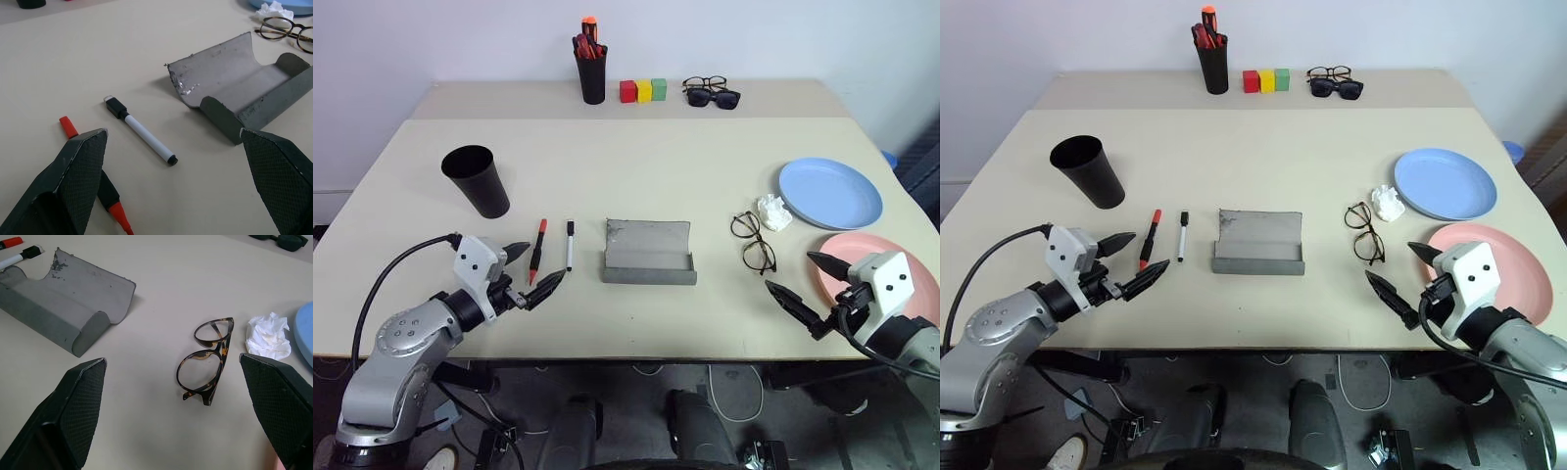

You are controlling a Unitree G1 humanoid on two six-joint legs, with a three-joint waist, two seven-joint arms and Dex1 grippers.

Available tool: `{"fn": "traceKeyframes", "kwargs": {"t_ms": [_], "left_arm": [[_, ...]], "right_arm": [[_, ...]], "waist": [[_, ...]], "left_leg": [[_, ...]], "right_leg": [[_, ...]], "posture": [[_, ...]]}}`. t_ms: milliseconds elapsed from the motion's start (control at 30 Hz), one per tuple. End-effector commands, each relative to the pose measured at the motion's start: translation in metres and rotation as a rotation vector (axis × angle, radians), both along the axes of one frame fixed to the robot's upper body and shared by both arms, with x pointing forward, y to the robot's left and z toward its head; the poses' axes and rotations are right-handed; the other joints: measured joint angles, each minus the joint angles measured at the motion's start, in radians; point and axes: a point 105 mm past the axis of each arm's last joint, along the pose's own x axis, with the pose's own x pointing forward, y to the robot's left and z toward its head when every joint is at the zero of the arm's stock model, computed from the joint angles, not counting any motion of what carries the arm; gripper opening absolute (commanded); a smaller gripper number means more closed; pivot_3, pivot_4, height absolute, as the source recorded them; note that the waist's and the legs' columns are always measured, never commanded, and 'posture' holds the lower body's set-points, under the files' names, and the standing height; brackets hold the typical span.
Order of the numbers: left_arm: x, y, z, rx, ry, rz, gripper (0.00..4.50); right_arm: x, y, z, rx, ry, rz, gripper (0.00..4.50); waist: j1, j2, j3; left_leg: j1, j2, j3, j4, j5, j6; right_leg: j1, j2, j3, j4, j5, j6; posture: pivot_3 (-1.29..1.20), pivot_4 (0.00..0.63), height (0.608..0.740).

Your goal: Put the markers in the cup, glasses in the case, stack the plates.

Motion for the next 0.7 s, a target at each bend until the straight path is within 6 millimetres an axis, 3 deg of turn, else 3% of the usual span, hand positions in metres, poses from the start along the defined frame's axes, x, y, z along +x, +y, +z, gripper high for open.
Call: {"fn": "traceKeyframes", "kwargs": {"t_ms": [33, 700], "left_arm": [[-0.0036, -0.0057, 0.0093, -0.017, -0.041, -0.036, 4.45], [-0.0049, -0.0044, 0.0101, -0.015, -0.049, -0.007, 4.45]], "right_arm": [[-0.0004, -0.0031, 0.0069, -0.012, -0.039, -0.008, 4.43], [0.0054, 0.0014, 0.0068, -0.022, -0.082, 0.008, 4.43]], "waist": [[0.000, 0.000, 0.000], [0.000, 0.000, 0.000]], "left_leg": [[0.000, 0.000, 0.000, 0.000, 0.000, 0.000], [0.000, 0.000, 0.000, 0.000, 0.000, 0.000]], "right_leg": [[0.000, 0.000, 0.000, 0.000, 0.000, 0.000], [0.000, 0.000, 0.000, 0.000, 0.001, -0.001]], "posture": [[0.00, 0.150, 0.740], [0.00, 0.150, 0.740]]}}
